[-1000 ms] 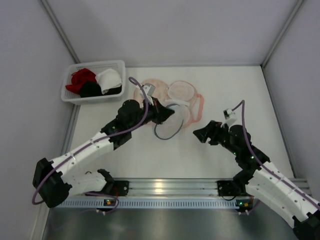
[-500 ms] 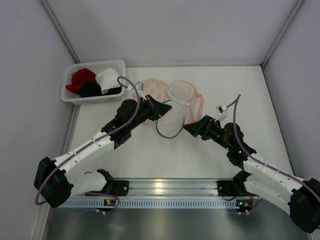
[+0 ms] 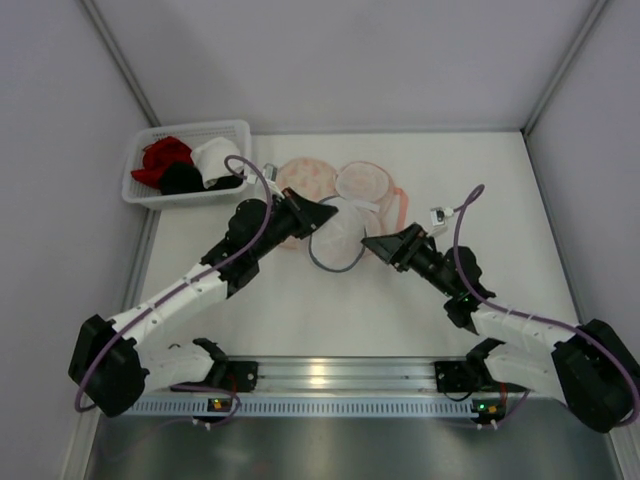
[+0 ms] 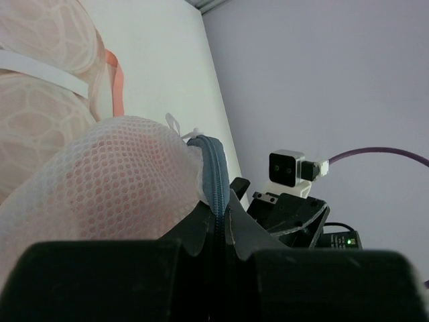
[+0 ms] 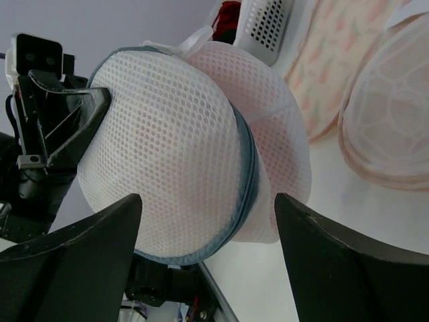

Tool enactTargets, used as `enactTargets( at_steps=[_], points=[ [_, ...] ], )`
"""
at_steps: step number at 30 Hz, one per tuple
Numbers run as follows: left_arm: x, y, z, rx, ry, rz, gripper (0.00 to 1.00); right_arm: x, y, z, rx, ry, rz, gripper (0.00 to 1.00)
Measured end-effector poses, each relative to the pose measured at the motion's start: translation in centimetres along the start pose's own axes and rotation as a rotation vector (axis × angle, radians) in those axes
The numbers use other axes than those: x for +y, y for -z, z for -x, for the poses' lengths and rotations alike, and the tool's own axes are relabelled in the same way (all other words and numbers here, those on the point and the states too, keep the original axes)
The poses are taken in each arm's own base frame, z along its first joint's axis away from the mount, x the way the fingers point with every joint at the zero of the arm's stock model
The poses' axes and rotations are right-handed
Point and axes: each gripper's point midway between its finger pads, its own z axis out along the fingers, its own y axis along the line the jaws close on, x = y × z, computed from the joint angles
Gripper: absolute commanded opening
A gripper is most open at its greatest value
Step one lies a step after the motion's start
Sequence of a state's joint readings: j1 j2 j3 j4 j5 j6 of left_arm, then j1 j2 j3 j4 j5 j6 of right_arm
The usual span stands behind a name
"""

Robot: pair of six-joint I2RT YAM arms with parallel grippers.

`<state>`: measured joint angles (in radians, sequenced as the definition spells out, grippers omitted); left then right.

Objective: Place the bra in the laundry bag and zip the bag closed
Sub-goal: Place the laundry bag at the corner of the board.

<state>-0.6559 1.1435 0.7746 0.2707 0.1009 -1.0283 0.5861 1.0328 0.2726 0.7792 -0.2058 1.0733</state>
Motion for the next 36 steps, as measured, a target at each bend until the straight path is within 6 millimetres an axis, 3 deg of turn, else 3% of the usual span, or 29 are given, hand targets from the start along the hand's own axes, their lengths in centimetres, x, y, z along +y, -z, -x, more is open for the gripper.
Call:
enactTargets(
  at_steps=[5, 11, 14, 17, 18, 23, 28, 32, 36],
  points=[
    [0.5, 0.0, 1.2, -0.028, 0.043, 0.000, 0.00, 0.0, -0.4, -0.2, -0.002, -0.041, 0.026, 0.77],
    [-0.2, 0.2, 1.4, -0.024, 0.064, -0.031, 0.00, 0.3, -0.7, -0.2, -0.005, -0.047, 0.049, 0.77],
    [-0.6, 0.3, 1.4, -0.022, 0.073, -0.046, 0.00, 0.4, -0.9, -0.2, 0.000, -0.050, 0.056, 0.72],
    [-1.0, 0.3, 1.5, -0.022, 0.079, -0.060, 0.00, 0.6, -1.2, -0.3, 0.005, -0.055, 0.064, 0.57],
    [-1.1, 0.3, 1.5, -0.022, 0.081, -0.064, 0.00, 0.7, -1.3, -0.4, 0.008, -0.059, 0.067, 0.44],
    [-1.3, 0.4, 1.6, -0.026, 0.085, -0.078, 0.00, 0.9, -1.5, -0.3, 0.005, -0.067, 0.074, 0.00],
    [-0.6, 0.5, 1.8, -0.028, 0.029, -0.040, 0.00, 0.5, -1.4, 0.3, -0.015, -0.038, 0.029, 0.00],
    [-0.5, -1.3, 3.3, -0.024, -0.113, 0.043, 0.04, 0.9, -1.9, 2.7, -0.063, 0.062, -0.058, 0.00],
    [-1.4, -5.1, 5.4, -0.038, -0.235, 0.063, 0.01, 1.6, -2.4, 8.1, -0.158, 0.176, -0.145, 0.00]
  ],
)
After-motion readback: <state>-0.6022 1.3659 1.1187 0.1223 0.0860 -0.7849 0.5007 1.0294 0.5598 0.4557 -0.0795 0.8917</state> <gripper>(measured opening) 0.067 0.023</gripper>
